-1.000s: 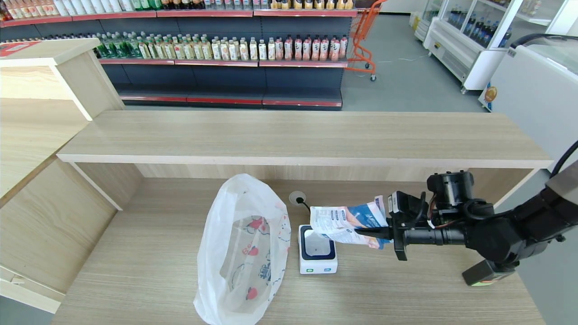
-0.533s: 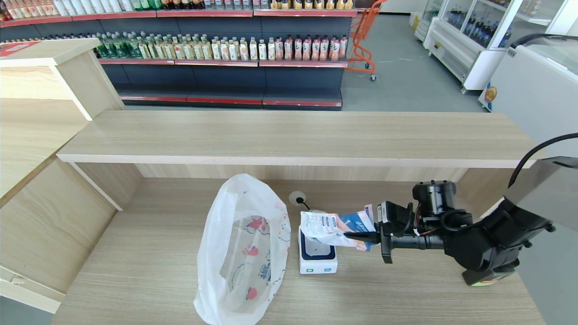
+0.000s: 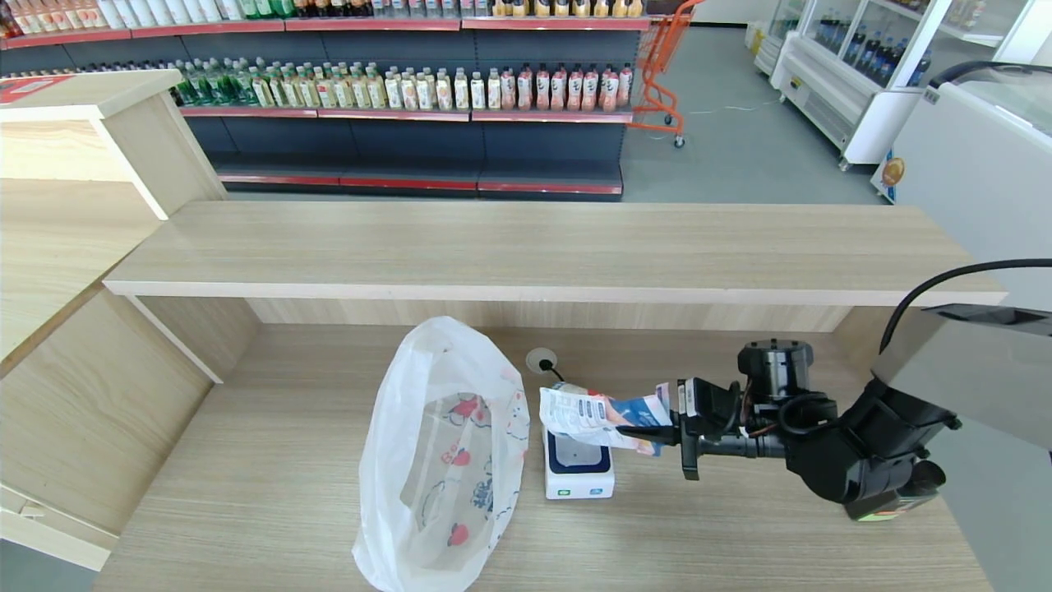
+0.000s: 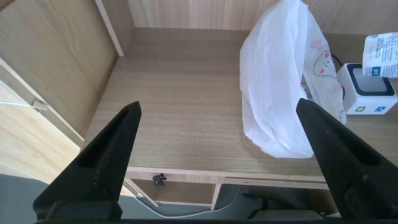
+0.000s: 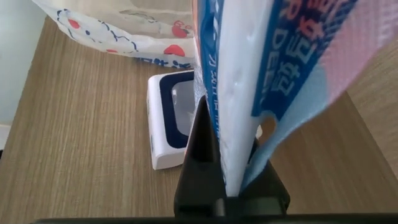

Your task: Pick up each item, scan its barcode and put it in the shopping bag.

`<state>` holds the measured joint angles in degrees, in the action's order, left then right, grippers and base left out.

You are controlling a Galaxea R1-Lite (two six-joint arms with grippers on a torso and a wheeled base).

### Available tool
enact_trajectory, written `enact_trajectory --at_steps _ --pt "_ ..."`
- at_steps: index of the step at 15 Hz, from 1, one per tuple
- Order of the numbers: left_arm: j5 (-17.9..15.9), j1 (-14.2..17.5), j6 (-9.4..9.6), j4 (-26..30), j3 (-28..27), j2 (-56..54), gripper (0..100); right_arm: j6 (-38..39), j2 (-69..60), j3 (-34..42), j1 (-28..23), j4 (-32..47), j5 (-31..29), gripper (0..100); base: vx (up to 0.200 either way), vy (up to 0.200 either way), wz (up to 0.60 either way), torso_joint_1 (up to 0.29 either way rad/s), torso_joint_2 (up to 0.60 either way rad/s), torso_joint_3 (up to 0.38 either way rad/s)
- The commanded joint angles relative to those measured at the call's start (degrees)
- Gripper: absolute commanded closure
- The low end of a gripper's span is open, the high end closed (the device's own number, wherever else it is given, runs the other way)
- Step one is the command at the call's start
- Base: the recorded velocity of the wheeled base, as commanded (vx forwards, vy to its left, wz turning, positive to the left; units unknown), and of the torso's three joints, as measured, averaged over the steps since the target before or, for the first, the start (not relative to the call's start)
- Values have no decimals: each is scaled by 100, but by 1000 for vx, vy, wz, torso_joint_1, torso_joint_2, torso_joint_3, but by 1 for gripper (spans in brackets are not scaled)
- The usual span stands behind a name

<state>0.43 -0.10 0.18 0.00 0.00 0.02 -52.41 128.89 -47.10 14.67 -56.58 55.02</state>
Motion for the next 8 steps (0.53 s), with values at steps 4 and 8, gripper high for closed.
enact_trajectory --at_steps 4,8 --pt "1 1 -1 0 0 6 0 90 145 -27 -8 -20 18 100 0 0 0 0 0 0" --pt "1 1 -1 0 0 6 0 108 163 -18 -8 -20 18 100 0 0 0 0 0 0"
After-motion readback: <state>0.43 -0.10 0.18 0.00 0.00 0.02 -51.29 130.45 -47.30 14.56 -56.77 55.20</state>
